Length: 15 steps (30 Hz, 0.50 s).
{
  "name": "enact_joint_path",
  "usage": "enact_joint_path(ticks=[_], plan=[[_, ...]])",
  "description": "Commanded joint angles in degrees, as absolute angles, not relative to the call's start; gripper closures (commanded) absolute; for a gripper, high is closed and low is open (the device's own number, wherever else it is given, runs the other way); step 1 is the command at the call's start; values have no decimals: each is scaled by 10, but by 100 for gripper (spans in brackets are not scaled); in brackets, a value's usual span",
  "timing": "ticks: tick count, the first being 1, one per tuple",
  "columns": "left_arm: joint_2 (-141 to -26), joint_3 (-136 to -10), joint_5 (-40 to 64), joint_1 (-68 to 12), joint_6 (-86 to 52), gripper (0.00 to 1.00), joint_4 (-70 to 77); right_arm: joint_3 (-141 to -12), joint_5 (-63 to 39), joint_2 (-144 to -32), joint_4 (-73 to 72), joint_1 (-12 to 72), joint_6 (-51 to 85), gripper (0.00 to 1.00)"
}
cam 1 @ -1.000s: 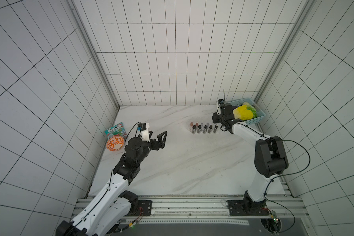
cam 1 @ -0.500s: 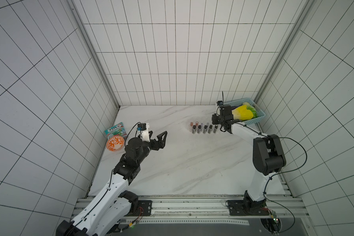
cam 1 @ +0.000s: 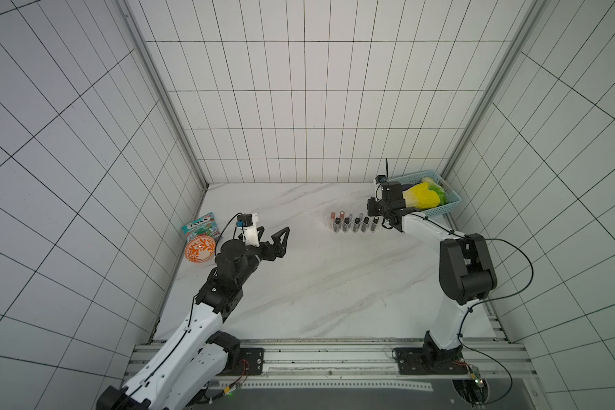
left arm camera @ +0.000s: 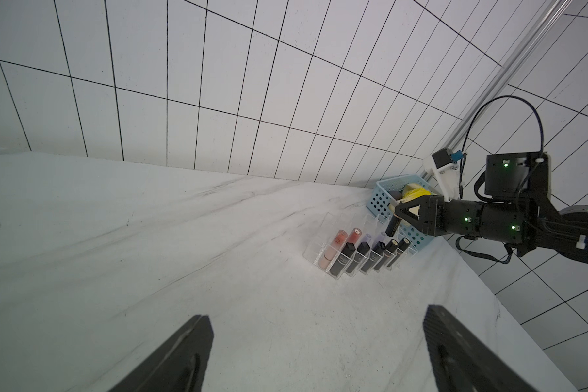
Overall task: Arrange the lipsticks in the organizer
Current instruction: Place the lipstick in the storage box.
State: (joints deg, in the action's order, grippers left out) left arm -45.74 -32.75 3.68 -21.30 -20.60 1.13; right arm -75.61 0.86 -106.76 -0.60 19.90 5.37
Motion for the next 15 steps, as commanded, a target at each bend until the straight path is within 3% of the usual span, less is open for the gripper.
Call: enact_joint_path(ticks=[1, 15], plan=[[-450, -322, 32, -211, -209, 5, 19, -742, 8, -1054, 2, 202, 57, 93], [-451, -323, 35, -210, -213, 5, 23, -722, 35, -1045, 5, 200, 42, 93]])
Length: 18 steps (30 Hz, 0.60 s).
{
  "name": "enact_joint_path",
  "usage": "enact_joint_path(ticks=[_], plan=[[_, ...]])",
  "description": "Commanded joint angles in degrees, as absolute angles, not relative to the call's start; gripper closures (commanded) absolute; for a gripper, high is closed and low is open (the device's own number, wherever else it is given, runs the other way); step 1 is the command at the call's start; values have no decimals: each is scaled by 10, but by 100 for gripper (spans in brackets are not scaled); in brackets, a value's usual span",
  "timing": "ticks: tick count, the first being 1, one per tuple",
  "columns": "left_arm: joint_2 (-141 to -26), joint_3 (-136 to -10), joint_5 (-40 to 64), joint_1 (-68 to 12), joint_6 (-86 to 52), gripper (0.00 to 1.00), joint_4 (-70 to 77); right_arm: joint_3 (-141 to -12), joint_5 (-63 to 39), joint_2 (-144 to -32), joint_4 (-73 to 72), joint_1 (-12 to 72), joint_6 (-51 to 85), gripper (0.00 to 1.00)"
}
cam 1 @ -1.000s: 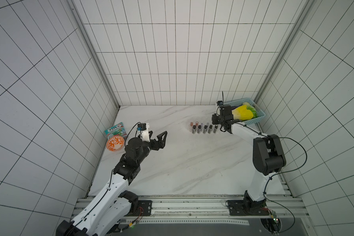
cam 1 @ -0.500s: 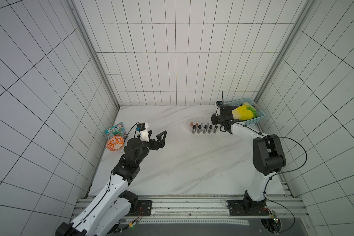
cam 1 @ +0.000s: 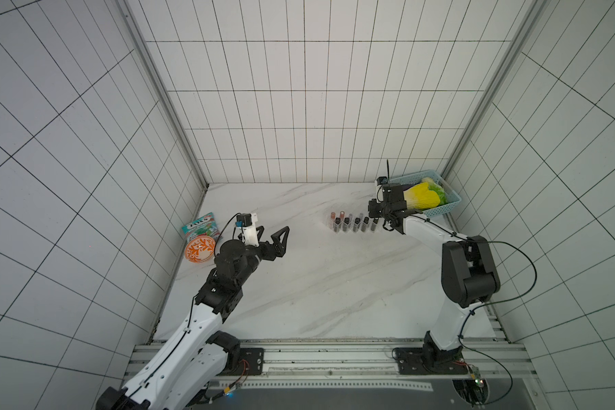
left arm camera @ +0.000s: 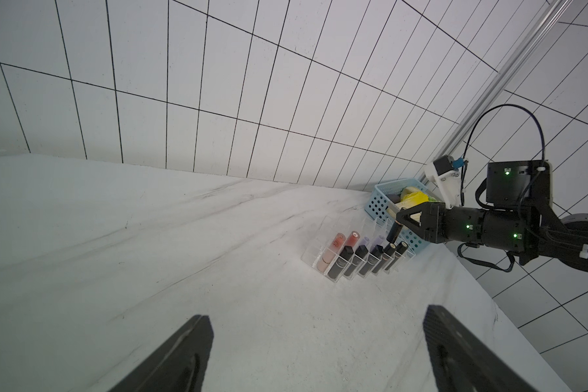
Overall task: Arrange the lipsticks in the organizer
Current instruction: Place the lipstick in the storage box.
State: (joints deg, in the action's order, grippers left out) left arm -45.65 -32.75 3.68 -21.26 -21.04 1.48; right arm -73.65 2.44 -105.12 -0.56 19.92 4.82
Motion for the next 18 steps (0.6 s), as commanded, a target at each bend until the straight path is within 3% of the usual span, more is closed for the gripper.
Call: enact_joint_path(ticks=[1, 18], plan=[[-451, -323, 36, -210, -214, 5, 22, -723, 33, -1049, 5, 200, 42, 93], [-445, -320, 36, -210, -217, 5, 22, -720, 10, -1063, 10, 201, 46, 89]])
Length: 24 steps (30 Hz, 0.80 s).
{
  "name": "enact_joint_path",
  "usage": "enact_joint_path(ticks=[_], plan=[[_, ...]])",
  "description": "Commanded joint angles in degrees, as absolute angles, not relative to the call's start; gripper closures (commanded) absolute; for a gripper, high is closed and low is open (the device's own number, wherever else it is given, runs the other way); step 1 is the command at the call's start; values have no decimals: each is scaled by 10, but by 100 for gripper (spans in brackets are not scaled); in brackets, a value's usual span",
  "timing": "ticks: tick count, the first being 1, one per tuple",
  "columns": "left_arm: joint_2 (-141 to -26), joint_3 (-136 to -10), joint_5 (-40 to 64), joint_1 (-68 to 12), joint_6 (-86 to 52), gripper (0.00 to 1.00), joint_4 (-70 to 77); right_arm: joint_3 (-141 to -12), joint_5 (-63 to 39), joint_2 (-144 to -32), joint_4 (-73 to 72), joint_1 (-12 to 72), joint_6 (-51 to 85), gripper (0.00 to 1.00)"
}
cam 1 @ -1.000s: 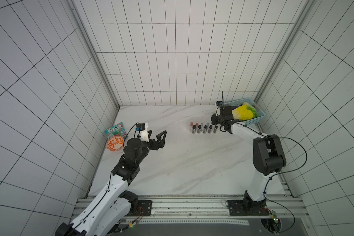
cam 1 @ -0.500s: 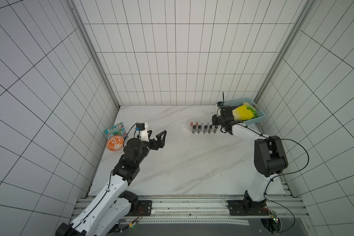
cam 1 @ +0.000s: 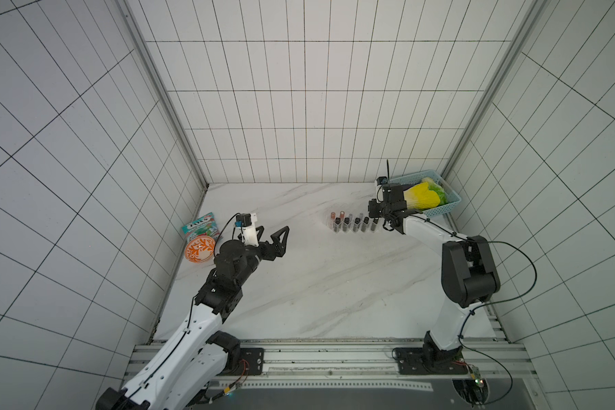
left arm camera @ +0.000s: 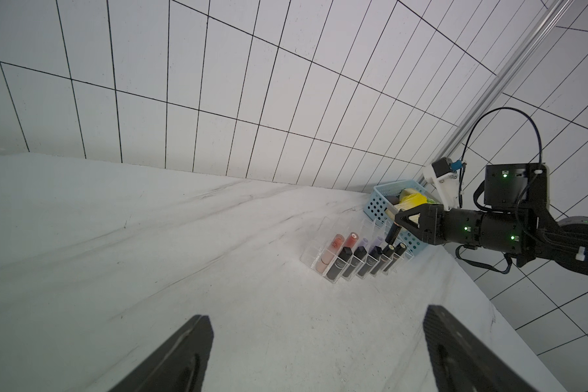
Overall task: Arrange the lipsticks in the organizer
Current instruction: Place the lipstick in the storage box.
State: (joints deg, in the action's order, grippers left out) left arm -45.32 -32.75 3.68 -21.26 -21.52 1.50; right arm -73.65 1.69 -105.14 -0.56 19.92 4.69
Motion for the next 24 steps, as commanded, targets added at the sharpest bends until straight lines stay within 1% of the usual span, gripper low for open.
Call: enact_joint_path(ticks=[1, 10, 19, 21, 22, 24], plan=[[-444, -320, 35, -210, -217, 5, 21, -720, 9, -1063, 10, 201, 46, 89], [-441, -320, 35, -210, -222, 5, 24, -709, -7, -1042, 5, 204, 49, 90], [-443, -319, 40, -210, -226, 5, 28, -702, 27, -1055, -1, 203, 46, 90], [-440, -319, 39, -210, -227, 5, 27, -701, 25, -1055, -1, 204, 46, 86], [-441, -320, 38, -210, -226, 5, 27, -699, 23, -1053, -2, 204, 46, 81], [-443, -319, 37, -210, -226, 5, 27, -699, 19, -1047, -4, 205, 46, 63]])
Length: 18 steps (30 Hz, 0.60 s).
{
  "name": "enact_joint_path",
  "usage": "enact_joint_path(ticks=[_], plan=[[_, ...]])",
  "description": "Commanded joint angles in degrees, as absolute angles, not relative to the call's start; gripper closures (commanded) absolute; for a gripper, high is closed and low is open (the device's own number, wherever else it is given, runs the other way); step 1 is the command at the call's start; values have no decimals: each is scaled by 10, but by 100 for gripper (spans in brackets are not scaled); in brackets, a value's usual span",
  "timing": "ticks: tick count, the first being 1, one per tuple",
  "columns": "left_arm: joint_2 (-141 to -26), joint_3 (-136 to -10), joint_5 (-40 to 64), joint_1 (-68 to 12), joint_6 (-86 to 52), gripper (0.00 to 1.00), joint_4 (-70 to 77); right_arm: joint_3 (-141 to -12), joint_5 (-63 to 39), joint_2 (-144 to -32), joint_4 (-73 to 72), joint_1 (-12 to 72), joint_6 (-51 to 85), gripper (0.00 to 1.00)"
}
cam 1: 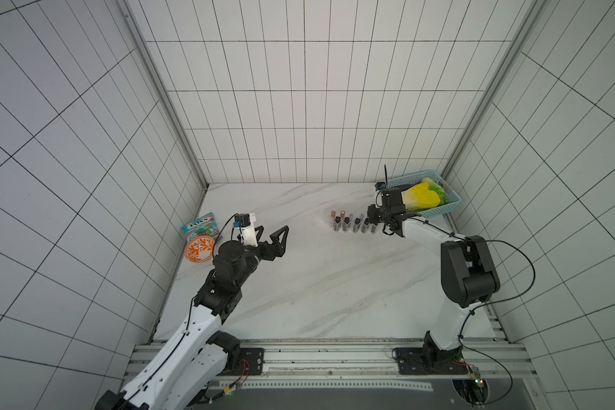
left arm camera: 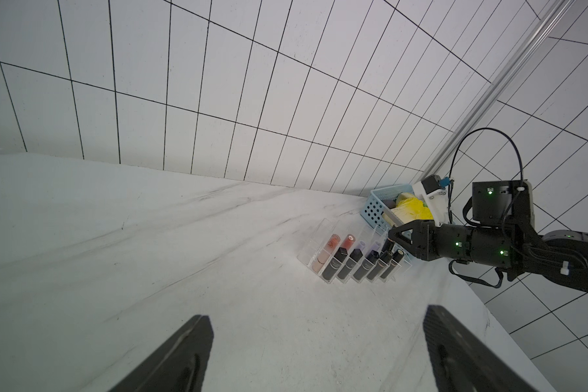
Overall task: Arrange the lipsticks in the organizer
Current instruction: Place the lipstick in the storage box.
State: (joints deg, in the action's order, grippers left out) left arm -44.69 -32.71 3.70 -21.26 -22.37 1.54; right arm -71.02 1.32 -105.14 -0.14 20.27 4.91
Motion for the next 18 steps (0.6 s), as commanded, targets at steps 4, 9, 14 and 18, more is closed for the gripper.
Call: enact_joint_path(ticks=[4, 9, 14, 18], plan=[[-449, -321, 27, -210, -217, 5, 26, -690, 18, -1027, -8, 206, 48, 39], [-465, -326, -17, -207, -194, 5, 24, -678, 18, -981, -8, 207, 54, 21], [-497, -329, -60, -158, -200, 5, 28, -639, 31, -868, 11, 209, 71, 1], [-531, -330, -61, -84, -211, 2, 28, -599, 61, -780, 69, 209, 78, 1]])
